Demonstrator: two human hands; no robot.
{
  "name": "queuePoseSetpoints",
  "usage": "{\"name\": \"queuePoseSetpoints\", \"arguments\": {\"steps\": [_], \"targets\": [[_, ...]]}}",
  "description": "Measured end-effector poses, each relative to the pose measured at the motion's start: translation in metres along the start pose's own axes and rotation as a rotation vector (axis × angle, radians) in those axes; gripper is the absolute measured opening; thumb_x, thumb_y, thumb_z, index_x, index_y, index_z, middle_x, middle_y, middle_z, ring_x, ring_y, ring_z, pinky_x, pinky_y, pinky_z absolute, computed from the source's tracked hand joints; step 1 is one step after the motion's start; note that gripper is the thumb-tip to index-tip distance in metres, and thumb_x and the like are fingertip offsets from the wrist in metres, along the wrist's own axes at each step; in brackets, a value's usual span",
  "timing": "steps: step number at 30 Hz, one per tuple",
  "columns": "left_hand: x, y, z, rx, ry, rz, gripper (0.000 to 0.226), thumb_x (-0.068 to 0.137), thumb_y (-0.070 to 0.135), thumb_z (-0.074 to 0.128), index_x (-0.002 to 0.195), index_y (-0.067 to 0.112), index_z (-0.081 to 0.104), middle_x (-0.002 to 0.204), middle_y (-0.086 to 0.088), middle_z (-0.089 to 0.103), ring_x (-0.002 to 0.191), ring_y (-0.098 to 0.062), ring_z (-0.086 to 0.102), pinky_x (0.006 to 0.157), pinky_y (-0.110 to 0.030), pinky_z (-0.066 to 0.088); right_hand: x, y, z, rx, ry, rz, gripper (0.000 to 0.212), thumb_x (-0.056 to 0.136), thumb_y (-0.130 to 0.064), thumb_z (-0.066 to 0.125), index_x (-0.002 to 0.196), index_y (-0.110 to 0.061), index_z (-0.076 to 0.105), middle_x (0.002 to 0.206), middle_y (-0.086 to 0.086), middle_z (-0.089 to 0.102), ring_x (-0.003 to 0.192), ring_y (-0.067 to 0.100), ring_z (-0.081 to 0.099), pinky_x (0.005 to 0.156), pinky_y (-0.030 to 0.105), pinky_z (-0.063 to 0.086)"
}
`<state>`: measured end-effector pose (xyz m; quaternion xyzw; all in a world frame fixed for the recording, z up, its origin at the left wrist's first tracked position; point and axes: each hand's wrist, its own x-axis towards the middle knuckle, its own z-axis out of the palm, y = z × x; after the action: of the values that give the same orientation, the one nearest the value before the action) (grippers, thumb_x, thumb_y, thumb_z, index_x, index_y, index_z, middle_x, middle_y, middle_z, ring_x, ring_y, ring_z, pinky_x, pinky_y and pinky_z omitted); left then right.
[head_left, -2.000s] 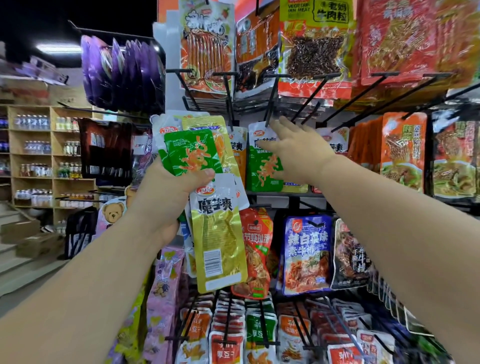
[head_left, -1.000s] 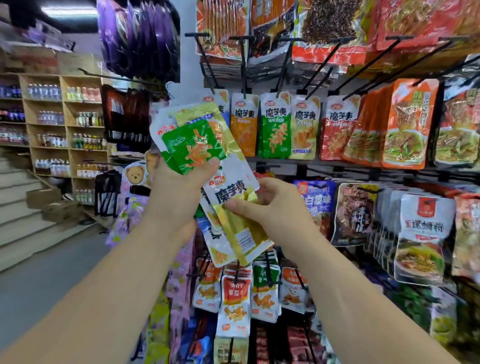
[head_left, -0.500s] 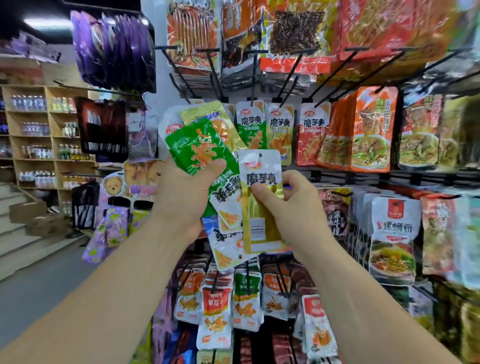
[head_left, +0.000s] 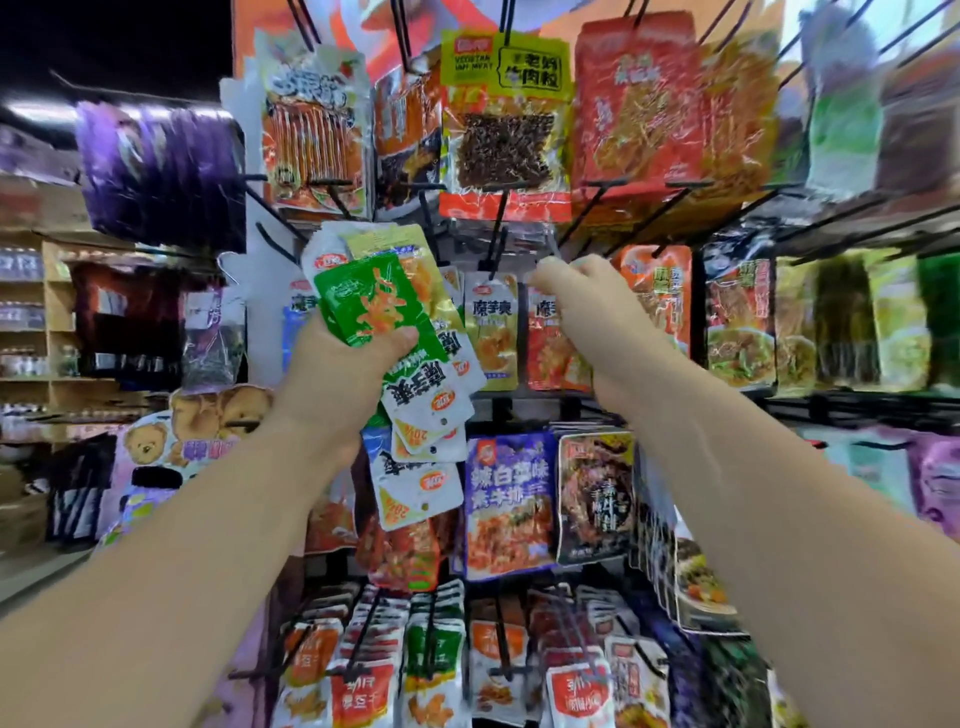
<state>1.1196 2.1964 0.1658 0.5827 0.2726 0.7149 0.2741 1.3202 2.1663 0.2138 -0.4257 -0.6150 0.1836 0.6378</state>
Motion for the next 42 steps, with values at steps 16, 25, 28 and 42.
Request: {"name": "queuePoseSetpoints", "arguments": {"steps": [16,25,28,42], "targets": [[0.006,-0.016,-0.005,-0.127,-0.012,-0.125,0.021,0.095,0.008,0.072,0.114,0.017,0.07,0.111,-0.008,0.079,0.103,-0.032,0.076,0.092,-0.054,0.06,0.058,0.012,0.023,0.011,0.124,-0.141,0.034,0.105,-0.036,0.057,0.08,-0.014,0.052,0.07,0.001,0.046,0.06,0.016,0.039,0.055,0.031,0.031],[0.004,-0.017,-0.006,-0.157,-0.025,-0.131,0.02,0.096,0.006,0.069,0.112,0.017,0.07,0.109,-0.008,0.08,0.101,-0.031,0.077,0.084,-0.046,0.062,0.068,0.003,0.037,-0.015,0.183,-0.162,0.046,0.102,-0.026,0.05,0.061,-0.022,0.028,0.054,-0.006,0.024,0.054,0.017,0.02,0.06,0.038,0.016],[0.003,-0.019,-0.007,-0.14,-0.036,-0.106,0.021,0.097,0.005,0.069,0.113,0.018,0.07,0.112,-0.008,0.079,0.105,-0.032,0.075,0.091,-0.051,0.06,0.07,0.009,0.035,-0.05,0.185,-0.16,0.057,0.105,-0.032,0.049,0.055,-0.022,0.026,0.047,-0.009,0.021,0.05,0.016,0.018,0.06,0.036,0.016],[0.002,-0.02,-0.008,-0.167,-0.062,-0.103,0.029,0.096,0.005,0.068,0.124,0.013,0.066,0.116,-0.011,0.078,0.107,-0.034,0.075,0.09,-0.054,0.06,0.085,0.015,0.025,-0.354,0.179,-0.201,0.058,0.105,-0.036,0.056,0.055,-0.016,0.034,0.051,-0.001,0.034,0.047,0.018,0.03,0.05,0.032,0.021]]}}
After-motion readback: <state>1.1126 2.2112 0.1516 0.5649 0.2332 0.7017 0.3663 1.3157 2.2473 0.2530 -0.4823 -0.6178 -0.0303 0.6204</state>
